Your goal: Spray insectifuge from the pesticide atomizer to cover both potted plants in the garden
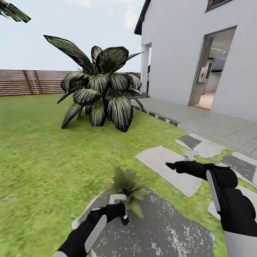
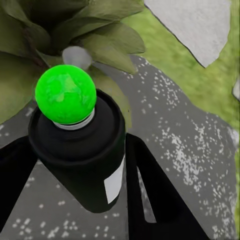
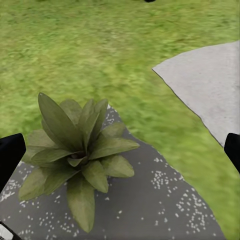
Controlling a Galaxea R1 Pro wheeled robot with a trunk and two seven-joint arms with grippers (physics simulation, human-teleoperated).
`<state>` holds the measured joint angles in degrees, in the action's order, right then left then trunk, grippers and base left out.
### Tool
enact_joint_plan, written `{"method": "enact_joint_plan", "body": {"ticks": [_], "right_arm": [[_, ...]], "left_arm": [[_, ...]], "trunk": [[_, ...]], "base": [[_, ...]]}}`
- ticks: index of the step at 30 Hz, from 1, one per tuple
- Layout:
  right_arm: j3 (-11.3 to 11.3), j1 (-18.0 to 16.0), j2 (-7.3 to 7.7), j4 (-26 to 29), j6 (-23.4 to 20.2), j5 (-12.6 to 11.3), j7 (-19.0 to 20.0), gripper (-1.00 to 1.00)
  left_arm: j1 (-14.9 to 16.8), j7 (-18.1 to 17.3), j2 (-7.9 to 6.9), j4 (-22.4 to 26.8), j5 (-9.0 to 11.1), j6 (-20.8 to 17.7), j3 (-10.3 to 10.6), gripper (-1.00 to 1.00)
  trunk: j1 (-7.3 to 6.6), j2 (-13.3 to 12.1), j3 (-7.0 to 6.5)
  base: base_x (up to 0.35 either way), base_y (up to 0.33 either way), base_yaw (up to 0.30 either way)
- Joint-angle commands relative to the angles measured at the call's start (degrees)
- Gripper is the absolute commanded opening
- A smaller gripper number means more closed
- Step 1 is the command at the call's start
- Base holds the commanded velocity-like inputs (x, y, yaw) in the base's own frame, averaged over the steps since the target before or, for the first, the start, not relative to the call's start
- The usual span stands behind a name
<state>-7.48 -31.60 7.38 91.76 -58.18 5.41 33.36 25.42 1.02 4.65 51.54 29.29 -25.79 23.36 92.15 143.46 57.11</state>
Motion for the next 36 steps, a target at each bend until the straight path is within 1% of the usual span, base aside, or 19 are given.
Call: {"method": "enact_joint_plan", "body": {"ticks": [1, 2, 5, 7, 9, 11, 16, 22, 25, 28, 32, 36], "right_arm": [[-0.05, -0.04, 0.0, 0.07, -0.18, 0.57, 0.56, 1.0], [-0.06, -0.04, 0.0, 0.11, -0.18, 0.57, 0.56, 1.0], [-0.07, -0.04, 0.0, 0.14, -0.18, 0.57, 0.56, 1.0], [-0.07, -0.04, 0.0, 0.16, -0.18, 0.57, 0.56, 1.0], [-0.08, -0.04, 0.0, 0.16, -0.18, 0.57, 0.56, 1.0], [-0.08, -0.04, 0.0, 0.17, -0.18, 0.57, 0.57, 1.0], [-0.04, -0.04, 0.0, 0.17, -0.18, 0.57, 0.55, 1.0], [-0.05, -0.04, 0.0, 0.15, -0.18, 0.57, 0.56, 1.0], [-0.12, -0.04, 0.0, 0.16, -0.18, 0.57, 0.56, 1.0], [-0.09, -0.04, 0.0, 0.13, -0.19, 0.57, 0.56, 1.0], [0.04, -0.04, 0.0, 0.09, -0.18, 0.57, 0.52, 1.0], [0.09, -0.04, 0.0, 0.11, -0.18, 0.57, 0.54, 1.0]], "left_arm": [[0.07, -0.39, -0.04, 0.22, 0.29, -0.26, 0.02, -1.0], [0.13, -1.17, -0.1, 0.61, 0.32, -0.31, 0.02, -1.0], [0.15, -2.07, -0.25, 1.78, 0.41, -0.47, 0.0, -1.0], [-0.01, -2.37, -0.45, 4.01, 0.43, -1.6, -0.06, -1.0], [-0.37, -2.42, -1.01, 7.87, 0.33, -4.31, -0.17, -1.0], [-0.58, -2.38, -1.36, 9.78, 0.33, -5.55, -0.21, -1.0], [-0.76, -2.28, -1.6, 11.4, 0.33, -6.55, -0.18, -1.0], [-0.8, -1.64, -1.6, 11.13, 0.13, -6.43, 0.02, -1.0], [-0.82, -1.4, -1.15, 8.8, 0.15, -5.72, 0.08, -1.0], [-0.81, -1.37, -0.87, 5.79, 0.25, -3.9, 0.23, -1.0], [-0.81, -1.37, -0.67, 4.28, 0.37, -2.89, 0.45, -1.0], [-0.81, -1.37, -0.59, 3.85, 0.38, -2.59, 0.53, -1.0]], "trunk": [[-0.01, 0.02, 0.06], [-0.01, 0.02, 0.06], [-0.01, 0.02, 0.06], [-0.01, 0.02, 0.06], [-0.01, 0.02, 0.06], [-0.01, 0.02, 0.06], [-0.01, 0.02, 0.06], [-0.01, 0.02, 0.06], [-0.01, 0.02, 0.06], [-0.01, 0.02, 0.06], [-0.01, 0.02, 0.06], [-0.01, 0.02, 0.06]], "base": [[0.0, 0.0, 0.0], [0.0, 0.0, 0.0], [0.0, 0.0, 0.0], [0.0, 0.0, 0.0], [0.0, 0.0, 0.0], [0.0, 0.0, 0.0], [0.0, 0.0, 0.0], [0.0, 0.0, 0.0], [0.0, 0.0, 0.0], [0.0, -0.042, 0.0], [0.0, -0.215, 0.0], [0.0, -0.298, 0.0]]}}
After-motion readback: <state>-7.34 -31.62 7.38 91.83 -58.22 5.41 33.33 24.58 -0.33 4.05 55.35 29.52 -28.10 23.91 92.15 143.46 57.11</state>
